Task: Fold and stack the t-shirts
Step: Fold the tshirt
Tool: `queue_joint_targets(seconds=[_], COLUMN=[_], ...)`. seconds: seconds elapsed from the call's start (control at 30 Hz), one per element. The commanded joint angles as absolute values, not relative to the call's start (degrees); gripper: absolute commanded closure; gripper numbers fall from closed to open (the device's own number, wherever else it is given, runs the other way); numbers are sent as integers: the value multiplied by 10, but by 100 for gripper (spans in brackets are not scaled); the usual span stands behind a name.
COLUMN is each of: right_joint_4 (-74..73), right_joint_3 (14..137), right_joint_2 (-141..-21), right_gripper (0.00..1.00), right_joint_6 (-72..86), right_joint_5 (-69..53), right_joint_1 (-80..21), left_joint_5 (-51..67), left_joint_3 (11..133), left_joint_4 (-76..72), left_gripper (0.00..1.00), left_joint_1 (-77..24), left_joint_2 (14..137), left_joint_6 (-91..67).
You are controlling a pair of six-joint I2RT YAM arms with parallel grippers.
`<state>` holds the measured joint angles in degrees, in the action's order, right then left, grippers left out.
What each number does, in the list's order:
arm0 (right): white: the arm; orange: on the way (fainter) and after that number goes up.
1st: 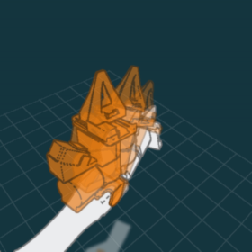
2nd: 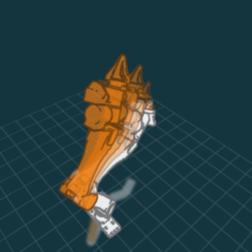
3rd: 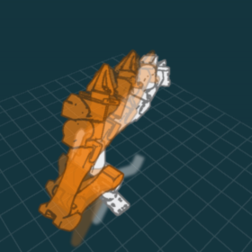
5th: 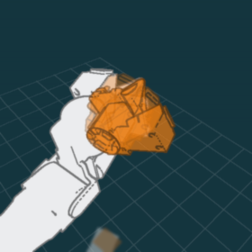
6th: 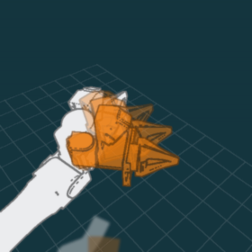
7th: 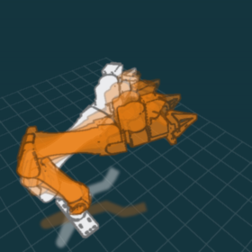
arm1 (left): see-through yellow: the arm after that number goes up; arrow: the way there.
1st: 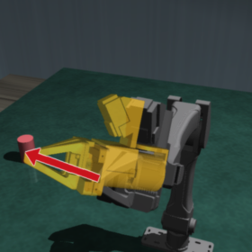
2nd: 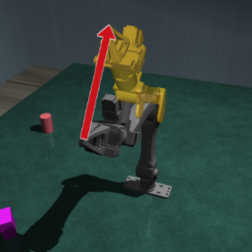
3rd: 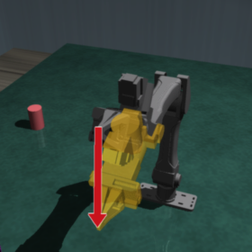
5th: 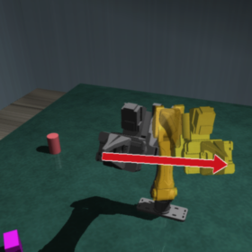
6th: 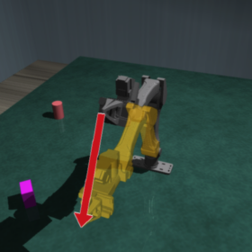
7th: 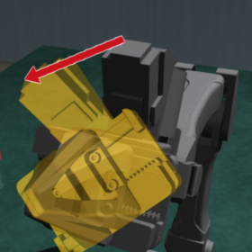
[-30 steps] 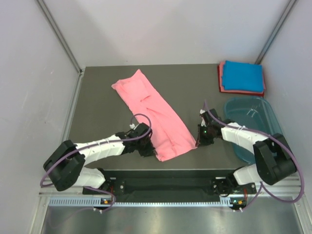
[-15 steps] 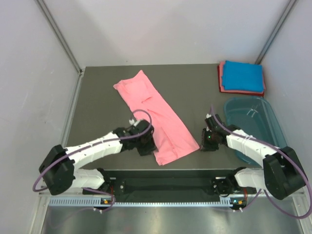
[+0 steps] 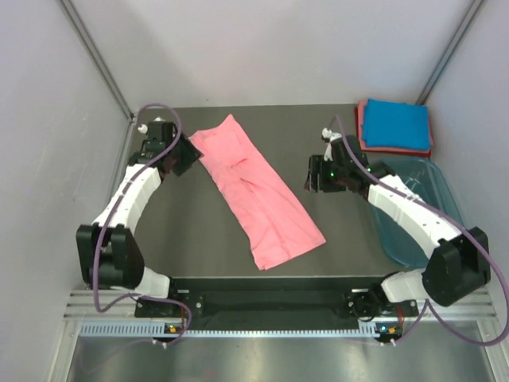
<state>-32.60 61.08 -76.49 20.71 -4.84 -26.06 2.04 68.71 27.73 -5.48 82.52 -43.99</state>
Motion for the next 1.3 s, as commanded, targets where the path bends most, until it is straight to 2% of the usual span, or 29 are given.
queue_joint_targets(seconds=[0.0, 0.1, 0.23, 0.4, 0.57, 0.7, 0.83, 1.1, 1.27], right_joint_4=[-293, -296, -294, -288, -215, -200, -199, -185, -191], right_joint_3=[714, 771, 809, 817, 820, 877, 910, 908, 908], right_joint_2=[-827, -877, -928, -979, -1036, -1086, -1116, -1133, -1142], right_gripper=[38, 39, 40, 41, 43, 47, 48, 49, 49], right_joint_6=[160, 159, 156, 153, 177, 199, 207, 220, 213], right_joint_5=[-82, -98, -110, -111, -142, -138, -124, -126, -113], right_joint_1=[-251, -249, -245, -243, -254, -277, -303, -316, -315], left_joint_5=[90, 155, 159, 173, 198, 203, 192, 227, 300], left_joint_3=[722, 751, 809, 911, 978, 1025, 1066, 1175, 1229], left_joint_4=[194, 147, 109, 91, 78, 75, 72, 30, -12], left_gripper=[43, 46, 48, 54, 58, 69, 73, 71, 66], left_joint_1=[-7, 41, 71, 85, 90, 94, 104, 107, 108], left_joint_2=[909, 988, 1081, 1199, 1278, 1334, 1368, 1442, 1477], left_joint_6=[-407, -410, -383, -371, -374, -379, -373, -369, -379])
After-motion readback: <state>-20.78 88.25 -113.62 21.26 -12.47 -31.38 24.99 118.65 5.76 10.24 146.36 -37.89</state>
